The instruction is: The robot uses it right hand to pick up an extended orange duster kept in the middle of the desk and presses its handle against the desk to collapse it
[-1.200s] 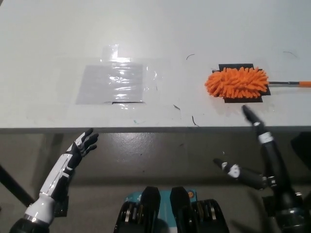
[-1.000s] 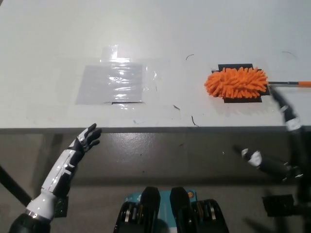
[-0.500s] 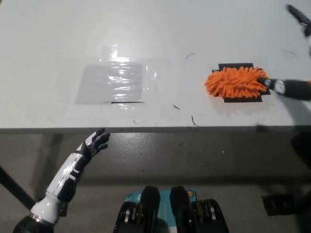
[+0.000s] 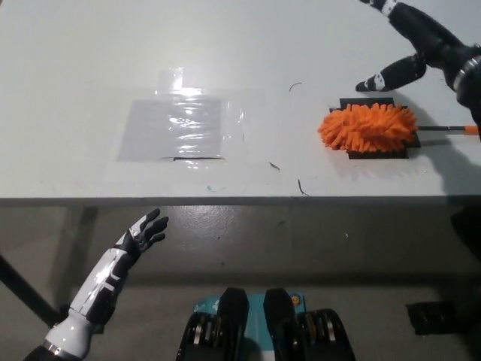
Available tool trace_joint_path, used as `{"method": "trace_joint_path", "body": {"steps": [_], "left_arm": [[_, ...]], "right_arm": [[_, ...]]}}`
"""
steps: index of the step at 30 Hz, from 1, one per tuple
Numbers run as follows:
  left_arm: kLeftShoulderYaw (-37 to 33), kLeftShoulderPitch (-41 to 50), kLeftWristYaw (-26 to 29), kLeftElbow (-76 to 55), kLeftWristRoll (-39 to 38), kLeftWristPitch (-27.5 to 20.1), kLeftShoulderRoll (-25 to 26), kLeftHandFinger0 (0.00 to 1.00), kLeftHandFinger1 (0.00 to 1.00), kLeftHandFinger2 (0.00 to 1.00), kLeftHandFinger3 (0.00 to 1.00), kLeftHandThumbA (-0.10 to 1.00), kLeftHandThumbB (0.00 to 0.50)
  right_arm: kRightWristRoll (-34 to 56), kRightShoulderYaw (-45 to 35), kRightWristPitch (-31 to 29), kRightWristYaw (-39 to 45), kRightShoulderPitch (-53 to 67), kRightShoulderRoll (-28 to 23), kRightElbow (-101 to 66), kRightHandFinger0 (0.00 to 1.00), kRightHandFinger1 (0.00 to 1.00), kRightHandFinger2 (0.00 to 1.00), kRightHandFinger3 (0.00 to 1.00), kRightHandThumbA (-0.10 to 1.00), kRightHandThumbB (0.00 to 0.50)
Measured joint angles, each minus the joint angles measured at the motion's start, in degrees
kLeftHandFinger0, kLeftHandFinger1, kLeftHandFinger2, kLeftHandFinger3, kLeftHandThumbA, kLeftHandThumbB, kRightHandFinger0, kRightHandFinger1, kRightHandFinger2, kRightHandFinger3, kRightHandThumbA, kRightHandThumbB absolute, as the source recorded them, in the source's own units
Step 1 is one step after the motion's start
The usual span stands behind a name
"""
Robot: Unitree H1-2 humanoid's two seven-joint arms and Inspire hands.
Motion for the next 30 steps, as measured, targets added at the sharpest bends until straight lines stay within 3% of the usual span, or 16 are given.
{"method": "trace_joint_path", "body": {"steps": [1, 2, 6, 7, 15, 24, 27, 30], "left_arm": [[0.01, 0.02, -0.02, 0.00, -0.01, -0.05, 0.00, 1.00, 1.00, 1.00, 1.00, 1.00, 0.291], [0.06, 0.14, -0.02, 0.00, -0.01, -0.15, 0.03, 1.00, 1.00, 1.00, 1.00, 1.00, 0.298], [0.10, 0.31, -0.05, 0.01, 0.00, -0.28, 0.02, 1.00, 1.00, 1.00, 1.00, 1.00, 0.297], [0.10, 0.36, -0.05, 0.02, 0.00, -0.29, 0.01, 1.00, 1.00, 1.00, 1.00, 1.00, 0.297], [0.51, 0.30, -0.04, 0.05, 0.00, -0.29, 0.02, 1.00, 1.00, 1.00, 1.00, 1.00, 0.290], [1.29, 0.35, -0.03, 0.13, 0.01, -0.29, 0.01, 1.00, 1.00, 1.00, 1.00, 1.00, 0.282], [1.49, 0.38, -0.02, 0.24, 0.01, -0.29, -0.01, 1.00, 1.00, 1.00, 1.00, 1.00, 0.294], [1.74, 0.41, -0.02, 0.35, 0.01, -0.29, -0.05, 1.00, 1.00, 1.00, 1.00, 1.00, 0.295]], "right_arm": [[-0.20, 0.39, 0.06, 0.39, -0.43, 0.01, 0.65, 1.00, 1.00, 1.00, 1.00, 0.97, 0.347], [-0.63, 1.72, 0.01, 1.07, -1.64, 0.11, 3.16, 1.00, 1.00, 1.00, 1.00, 0.98, 0.373], [-2.16, 5.88, -0.13, 3.29, -5.53, 0.51, 12.62, 1.00, 1.00, 1.00, 1.00, 0.99, 0.384], [-2.36, 6.41, -0.19, 3.69, -6.00, 0.60, 14.32, 1.00, 1.00, 1.00, 1.00, 1.00, 0.411], [-4.52, 10.89, -0.34, 7.41, -8.88, 1.69, 20.83, 1.00, 1.00, 1.00, 1.00, 1.00, 0.417], [-5.15, 11.81, -0.39, 9.70, -9.42, 2.48, 22.77, 1.00, 1.00, 1.00, 1.00, 1.00, 0.421], [-5.29, 11.87, -0.83, 10.14, -9.62, 2.72, 24.01, 1.00, 1.00, 1.00, 1.00, 1.00, 0.471], [-5.42, 11.89, -1.91, 10.33, -9.95, 3.17, 27.04, 1.00, 1.00, 1.00, 1.00, 1.00, 0.458]]}}
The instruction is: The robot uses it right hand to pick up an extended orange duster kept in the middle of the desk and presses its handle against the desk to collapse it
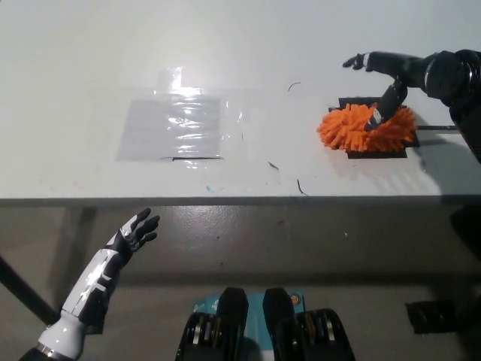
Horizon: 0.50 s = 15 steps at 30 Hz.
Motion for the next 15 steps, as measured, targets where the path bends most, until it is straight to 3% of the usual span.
{"method": "trace_joint_path", "body": {"steps": [15], "left_arm": [[0.61, 0.00, 0.04, 0.48, 0.11, -0.01, -0.14, 1.00, 1.00, 1.00, 1.00, 1.00, 0.307]], "right_arm": [[-2.72, 2.15, -5.54, -1.06, -3.70, 2.80, 15.25, 1.00, 1.00, 1.00, 1.00, 1.00, 0.400]]}}
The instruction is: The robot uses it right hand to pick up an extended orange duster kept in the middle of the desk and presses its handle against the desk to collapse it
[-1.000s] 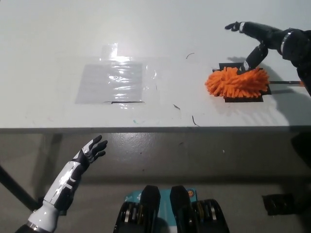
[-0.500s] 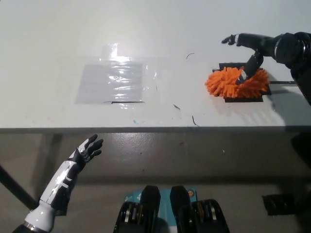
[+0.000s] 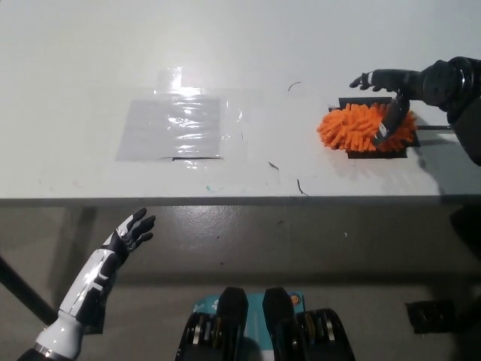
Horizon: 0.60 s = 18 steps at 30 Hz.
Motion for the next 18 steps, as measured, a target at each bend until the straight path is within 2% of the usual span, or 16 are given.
{"method": "trace_joint_path", "body": {"steps": [3, 6, 10, 15, 16, 17, 18], "left_arm": [[0.01, 0.09, 0.02, 0.00, 0.08, 0.00, -0.03, 1.00, 1.00, 1.00, 1.00, 1.00, 0.308], [0.02, 0.20, 0.04, -0.05, 0.12, 0.01, -0.03, 1.00, 1.00, 1.00, 1.00, 1.00, 0.311], [0.00, 0.35, 0.06, -0.09, 0.13, 0.03, -0.12, 1.00, 1.00, 1.00, 1.00, 1.00, 0.313], [0.00, 0.37, 0.11, -0.11, 0.14, 0.04, -0.12, 1.00, 1.00, 1.00, 1.00, 1.00, 0.297], [0.00, 0.36, 0.11, -0.11, 0.15, 0.05, -0.12, 1.00, 1.00, 1.00, 1.00, 1.00, 0.315], [0.01, 0.36, 0.12, -0.11, 0.16, 0.05, -0.12, 1.00, 1.00, 1.00, 1.00, 1.00, 0.319], [0.02, 0.34, 0.14, -0.11, 0.17, 0.07, -0.14, 1.00, 1.00, 1.00, 1.00, 1.00, 0.318]], "right_arm": [[-0.87, 0.96, -0.26, -0.82, -0.32, 0.69, 2.88, 1.00, 1.00, 1.00, 1.00, 1.00, 0.399], [-1.43, 1.36, -0.53, -1.55, -0.51, 1.19, 4.88, 1.00, 1.00, 1.00, 1.00, 1.00, 0.425], [-2.61, 2.70, -0.60, -3.06, -1.10, 2.36, 8.54, 1.00, 1.00, 1.00, 1.00, 1.00, 0.423], [-3.12, 2.92, -0.64, -4.39, -1.31, 3.87, 10.90, 1.00, 1.00, 1.00, 1.00, 1.00, 0.434], [-3.13, 2.89, -0.63, -4.63, -1.45, 4.06, 11.11, 1.00, 1.00, 1.00, 1.00, 1.00, 0.453], [-3.07, 2.73, -0.60, -4.76, -1.60, 4.29, 11.41, 1.00, 1.00, 1.00, 1.00, 1.00, 0.433], [-3.00, 2.43, -0.53, -4.81, -1.75, 4.60, 11.69, 1.00, 1.00, 1.00, 1.00, 0.98, 0.391]]}}
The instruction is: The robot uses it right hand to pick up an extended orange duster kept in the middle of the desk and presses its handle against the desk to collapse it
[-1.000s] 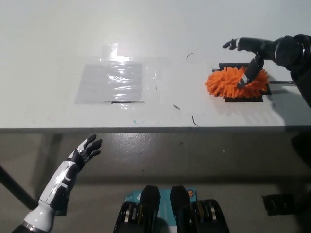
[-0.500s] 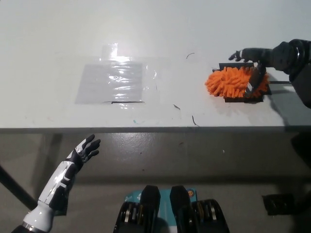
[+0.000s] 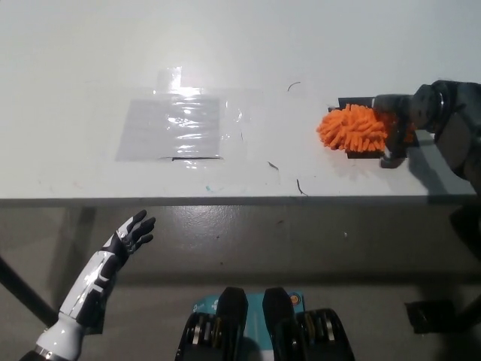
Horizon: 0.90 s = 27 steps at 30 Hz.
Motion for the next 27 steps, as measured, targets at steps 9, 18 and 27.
{"method": "trace_joint_path", "body": {"steps": [9, 18, 27], "left_arm": [[-0.01, -0.24, 0.00, 0.06, 0.07, 0.18, -0.02, 1.00, 1.00, 1.00, 1.00, 1.00, 0.286], [-0.03, -0.24, 0.00, 0.11, 0.10, 0.52, -0.04, 1.00, 1.00, 1.00, 1.00, 1.00, 0.285], [-0.01, -0.31, -0.01, 0.11, 0.07, 0.96, -0.03, 1.00, 1.00, 1.00, 1.00, 1.00, 0.277]], "right_arm": [[0.27, -2.24, -1.49, -6.36, 0.79, 1.62, 0.24, 0.00, 0.29, 0.61, 0.62, -0.10, 0.137], [0.28, -3.96, -4.53, -16.01, 3.35, 1.62, 0.23, 0.11, 0.53, 0.86, 0.97, -0.10, 0.081], [0.28, -5.71, -8.02, -24.54, 4.92, 1.33, 0.25, 0.11, 0.51, 0.86, 0.89, -0.10, 0.110]]}}
